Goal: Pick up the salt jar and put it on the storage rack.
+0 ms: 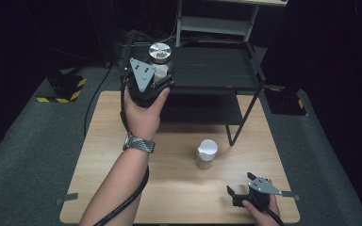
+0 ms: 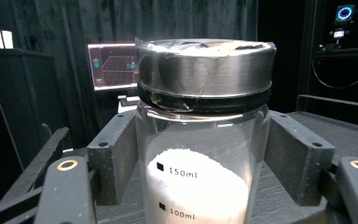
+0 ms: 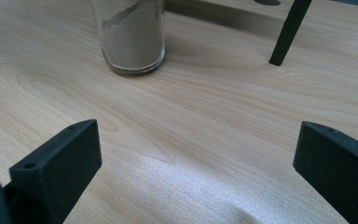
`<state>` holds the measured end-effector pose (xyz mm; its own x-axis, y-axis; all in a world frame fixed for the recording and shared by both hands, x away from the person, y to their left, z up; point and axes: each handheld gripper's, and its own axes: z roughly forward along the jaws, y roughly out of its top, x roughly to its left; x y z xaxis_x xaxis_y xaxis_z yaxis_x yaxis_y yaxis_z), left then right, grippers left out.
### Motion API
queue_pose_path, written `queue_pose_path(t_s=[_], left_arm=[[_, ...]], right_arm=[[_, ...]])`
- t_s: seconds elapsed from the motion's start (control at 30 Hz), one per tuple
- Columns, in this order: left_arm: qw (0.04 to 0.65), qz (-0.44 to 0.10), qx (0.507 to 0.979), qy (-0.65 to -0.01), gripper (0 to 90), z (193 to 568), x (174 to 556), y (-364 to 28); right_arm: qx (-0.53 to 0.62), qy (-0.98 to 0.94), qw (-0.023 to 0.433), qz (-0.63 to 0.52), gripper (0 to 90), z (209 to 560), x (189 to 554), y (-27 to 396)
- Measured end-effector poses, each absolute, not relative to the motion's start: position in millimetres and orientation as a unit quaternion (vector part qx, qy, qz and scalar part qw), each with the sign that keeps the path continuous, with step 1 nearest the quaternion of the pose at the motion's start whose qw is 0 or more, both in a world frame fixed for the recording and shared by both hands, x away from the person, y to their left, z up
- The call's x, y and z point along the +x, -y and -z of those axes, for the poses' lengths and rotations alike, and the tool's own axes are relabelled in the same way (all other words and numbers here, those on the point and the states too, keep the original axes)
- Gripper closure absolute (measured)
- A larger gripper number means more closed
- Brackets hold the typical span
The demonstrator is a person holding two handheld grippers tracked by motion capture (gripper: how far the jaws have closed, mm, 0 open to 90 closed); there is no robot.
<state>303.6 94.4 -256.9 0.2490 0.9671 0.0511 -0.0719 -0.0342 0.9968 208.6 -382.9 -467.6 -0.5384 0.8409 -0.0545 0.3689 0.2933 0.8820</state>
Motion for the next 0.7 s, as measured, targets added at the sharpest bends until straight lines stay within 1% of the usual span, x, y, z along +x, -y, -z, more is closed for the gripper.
queue_pose_path(t_s=[0.33, 0.7], left_arm=[[0.554, -0.462, 0.555, -0.414, 30.4, 253.4, 317.2, -89.0], [0.560, -0.454, 0.549, -0.424, 30.5, 253.9, 331.1, -87.1]], right_arm=[[0.398, -0.758, 0.268, -0.443, 0.7, 468.1, 208.1, 384.1], [0.397, -0.758, 0.267, -0.444, 0.6, 468.2, 208.2, 384.6]])
